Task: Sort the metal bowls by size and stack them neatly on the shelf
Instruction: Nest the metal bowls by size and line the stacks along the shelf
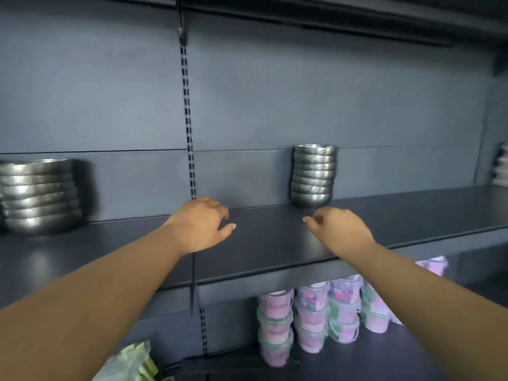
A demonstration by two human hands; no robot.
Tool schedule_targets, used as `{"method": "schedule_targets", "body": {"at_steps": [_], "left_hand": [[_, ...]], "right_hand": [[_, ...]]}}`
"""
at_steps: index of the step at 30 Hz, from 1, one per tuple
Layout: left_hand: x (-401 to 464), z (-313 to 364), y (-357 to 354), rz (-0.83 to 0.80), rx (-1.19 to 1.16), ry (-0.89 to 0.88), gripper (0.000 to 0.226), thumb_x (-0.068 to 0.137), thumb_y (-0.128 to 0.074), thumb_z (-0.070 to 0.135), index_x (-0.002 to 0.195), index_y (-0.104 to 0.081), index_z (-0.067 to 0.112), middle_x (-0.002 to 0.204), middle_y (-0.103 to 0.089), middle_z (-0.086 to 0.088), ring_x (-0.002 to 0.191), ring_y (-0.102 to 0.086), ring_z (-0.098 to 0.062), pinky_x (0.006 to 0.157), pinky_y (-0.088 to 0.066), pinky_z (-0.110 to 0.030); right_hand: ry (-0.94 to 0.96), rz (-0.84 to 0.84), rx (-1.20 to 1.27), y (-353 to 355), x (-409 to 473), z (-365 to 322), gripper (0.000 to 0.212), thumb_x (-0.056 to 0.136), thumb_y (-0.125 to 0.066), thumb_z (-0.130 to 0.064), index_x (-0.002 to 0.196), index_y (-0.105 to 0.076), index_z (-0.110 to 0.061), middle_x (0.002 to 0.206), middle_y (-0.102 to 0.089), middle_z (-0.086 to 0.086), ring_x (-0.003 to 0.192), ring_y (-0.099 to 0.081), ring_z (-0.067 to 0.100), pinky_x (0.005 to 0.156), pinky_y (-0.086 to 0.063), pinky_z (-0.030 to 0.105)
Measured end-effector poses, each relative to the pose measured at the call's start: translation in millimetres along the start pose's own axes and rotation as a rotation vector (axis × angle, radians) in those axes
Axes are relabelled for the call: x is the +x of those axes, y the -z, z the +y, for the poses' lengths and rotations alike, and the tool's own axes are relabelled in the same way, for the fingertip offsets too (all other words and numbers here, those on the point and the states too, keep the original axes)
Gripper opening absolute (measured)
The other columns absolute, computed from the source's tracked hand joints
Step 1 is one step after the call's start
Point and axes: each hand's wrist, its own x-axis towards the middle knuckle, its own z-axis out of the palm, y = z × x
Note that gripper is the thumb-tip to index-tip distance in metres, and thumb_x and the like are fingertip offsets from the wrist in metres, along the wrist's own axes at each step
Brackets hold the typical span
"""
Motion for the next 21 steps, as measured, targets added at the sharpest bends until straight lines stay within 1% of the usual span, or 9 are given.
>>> {"method": "schedule_targets", "body": {"at_steps": [4, 6, 8, 10, 11, 14, 17, 19, 21], "left_hand": [[46.7, 49.0, -0.2, 0.005, -0.058, -0.009, 0.047, 0.094, -0.035, 0.046, 0.127, -0.05, 0.016, 0.13, -0.052, -0.005, 0.121, -0.045, -0.024, 0.102, -0.036, -0.032], [73.2, 67.6, -5.4, 0.003, -0.104, 0.003, 0.049, 0.094, -0.036, 0.047, 0.129, -0.048, 0.015, 0.134, -0.05, -0.005, 0.125, -0.043, -0.024, 0.104, -0.035, -0.033], [100.4, 81.6, -15.0, -0.011, -0.14, 0.009, 0.052, 0.093, -0.036, 0.05, 0.13, -0.046, 0.016, 0.135, -0.049, -0.005, 0.126, -0.042, -0.024, 0.104, -0.034, -0.033], [128.6, 91.8, -25.8, -0.05, -0.107, -0.014, 0.057, 0.092, -0.035, 0.054, 0.133, -0.042, 0.016, 0.139, -0.046, -0.004, 0.129, -0.04, -0.023, 0.106, -0.033, -0.033], [144.6, 96.3, -31.0, -0.061, -0.095, -0.024, 0.059, 0.092, -0.034, 0.054, 0.135, -0.041, 0.015, 0.141, -0.044, -0.004, 0.13, -0.039, -0.024, 0.107, -0.032, -0.034], [190.5, 100.5, -38.6, -0.049, -0.179, 0.01, 0.062, 0.092, -0.034, 0.054, 0.139, -0.036, 0.014, 0.146, -0.04, -0.006, 0.133, -0.037, -0.026, 0.108, -0.03, -0.034], [236.6, 97.4, -41.6, 0.003, -0.547, 0.15, 0.071, 0.089, -0.037, 0.058, 0.144, -0.029, 0.013, 0.152, -0.032, -0.008, 0.138, -0.032, -0.026, 0.111, -0.026, -0.036], [265.6, 98.5, -41.8, 0.13, -1.003, 0.258, 0.069, 0.091, -0.034, 0.056, 0.144, -0.03, 0.012, 0.152, -0.031, -0.009, 0.139, -0.031, -0.024, 0.113, -0.023, -0.037], [288.6, 104.4, -40.6, 0.226, -1.463, 0.39, 0.063, 0.094, -0.03, 0.052, 0.142, -0.033, 0.013, 0.151, -0.033, -0.01, 0.138, -0.032, -0.023, 0.112, -0.021, -0.036]], "right_hand": [[-0.07, 0.04, 0.05, 11.1, 2.2, 53.4, 0.043, 0.094, -0.041, -0.041, 0.061, -0.044, -0.013, 0.095, -0.066, 0.017, 0.095, -0.058, 0.034, 0.066, -0.034, 0.03], [-0.108, 0.058, 0.1, 12.3, 11.1, 73.9, 0.046, 0.093, -0.041, -0.042, 0.055, -0.036, -0.017, 0.082, -0.062, 0.015, 0.088, -0.057, 0.033, 0.065, -0.032, 0.029], [-0.143, 0.061, 0.141, 11.1, 23.5, 90.3, 0.047, 0.093, -0.041, -0.043, 0.055, -0.038, -0.016, 0.067, -0.053, 0.008, 0.078, -0.051, 0.031, 0.064, -0.032, 0.029], [-0.154, 0.074, 0.154, 6.5, 41.3, 105.5, 0.046, 0.093, -0.04, -0.044, 0.064, -0.051, -0.01, 0.068, -0.058, 0.008, 0.08, -0.053, 0.032, 0.063, -0.033, 0.029], [-0.16, 0.087, 0.155, 4.2, 52.3, 113.7, 0.045, 0.093, -0.04, -0.044, 0.076, -0.058, -0.007, 0.079, -0.064, 0.01, 0.087, -0.056, 0.033, 0.065, -0.034, 0.029], [-0.187, 0.097, 0.162, 2.9, 92.2, 132.3, 0.047, 0.093, -0.038, -0.047, 0.097, -0.06, -0.005, 0.101, -0.067, 0.013, 0.099, -0.058, 0.031, 0.071, -0.038, 0.03], [-0.234, 0.107, 0.26, 8.1, 135.0, 146.8, 0.047, 0.094, -0.035, -0.049, 0.09, -0.056, -0.007, 0.091, -0.062, 0.012, 0.096, -0.055, 0.031, 0.072, -0.037, 0.031], [-0.282, 0.13, 0.404, 3.1, 161.9, 154.0, 0.044, 0.093, -0.033, -0.051, 0.077, -0.047, -0.012, 0.078, -0.052, 0.004, 0.088, -0.049, 0.028, 0.071, -0.034, 0.03], [-0.332, 0.114, 0.587, -11.0, 184.4, 159.8, 0.044, 0.092, -0.032, -0.054, 0.088, -0.048, -0.013, 0.089, -0.051, 0.003, 0.091, -0.046, 0.022, 0.076, -0.033, 0.029]]}}
